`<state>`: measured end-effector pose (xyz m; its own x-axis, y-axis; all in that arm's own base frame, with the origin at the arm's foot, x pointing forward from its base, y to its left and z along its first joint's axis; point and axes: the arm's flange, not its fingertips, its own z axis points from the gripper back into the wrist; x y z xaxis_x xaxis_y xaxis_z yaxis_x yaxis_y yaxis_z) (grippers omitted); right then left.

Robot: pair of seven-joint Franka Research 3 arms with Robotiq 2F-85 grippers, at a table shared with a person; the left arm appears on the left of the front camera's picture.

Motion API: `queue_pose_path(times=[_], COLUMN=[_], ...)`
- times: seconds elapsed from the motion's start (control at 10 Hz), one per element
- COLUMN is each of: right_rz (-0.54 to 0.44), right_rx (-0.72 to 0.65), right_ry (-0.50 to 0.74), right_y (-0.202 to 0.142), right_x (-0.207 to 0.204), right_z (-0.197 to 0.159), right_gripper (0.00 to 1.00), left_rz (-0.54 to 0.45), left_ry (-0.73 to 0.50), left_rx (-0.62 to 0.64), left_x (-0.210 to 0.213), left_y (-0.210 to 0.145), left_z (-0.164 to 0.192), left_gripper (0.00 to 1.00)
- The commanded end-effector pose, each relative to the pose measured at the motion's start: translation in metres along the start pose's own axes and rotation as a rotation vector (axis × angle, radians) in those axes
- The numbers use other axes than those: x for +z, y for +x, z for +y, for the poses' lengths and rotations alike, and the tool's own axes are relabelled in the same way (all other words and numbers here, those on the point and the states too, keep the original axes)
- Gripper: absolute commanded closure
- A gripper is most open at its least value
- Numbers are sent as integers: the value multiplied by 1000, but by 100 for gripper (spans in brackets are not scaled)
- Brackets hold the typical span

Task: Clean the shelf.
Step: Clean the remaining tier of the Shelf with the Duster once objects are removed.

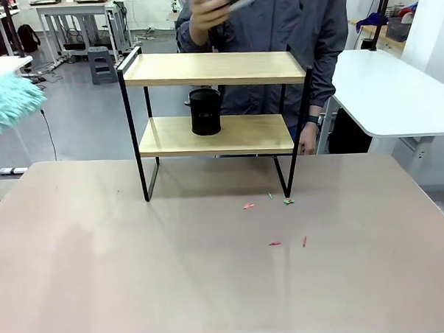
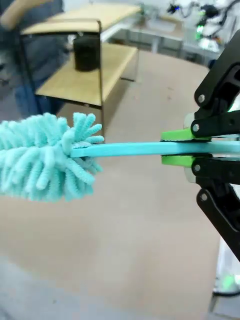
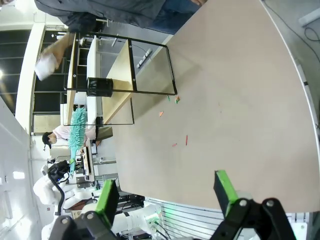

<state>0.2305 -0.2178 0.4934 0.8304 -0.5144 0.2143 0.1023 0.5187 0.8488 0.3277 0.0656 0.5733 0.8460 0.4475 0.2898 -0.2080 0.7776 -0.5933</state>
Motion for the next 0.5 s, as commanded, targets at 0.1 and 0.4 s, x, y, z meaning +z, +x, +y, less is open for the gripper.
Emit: queue_pose_path(times=[0.1, 0.4], right_rz=[-12, -12], right_rx=[23, 23], right_ry=[24, 24], right_y=[2, 2], right_x=[0, 0], right_z=[1, 1], right_gripper=[0, 0], left_rz=[173, 74], left_ry=[-14, -18], left_rx=[-194, -101], left_x=[-50, -28], left_y=[25, 2], left_z=[-1, -2], left_gripper=[88, 88])
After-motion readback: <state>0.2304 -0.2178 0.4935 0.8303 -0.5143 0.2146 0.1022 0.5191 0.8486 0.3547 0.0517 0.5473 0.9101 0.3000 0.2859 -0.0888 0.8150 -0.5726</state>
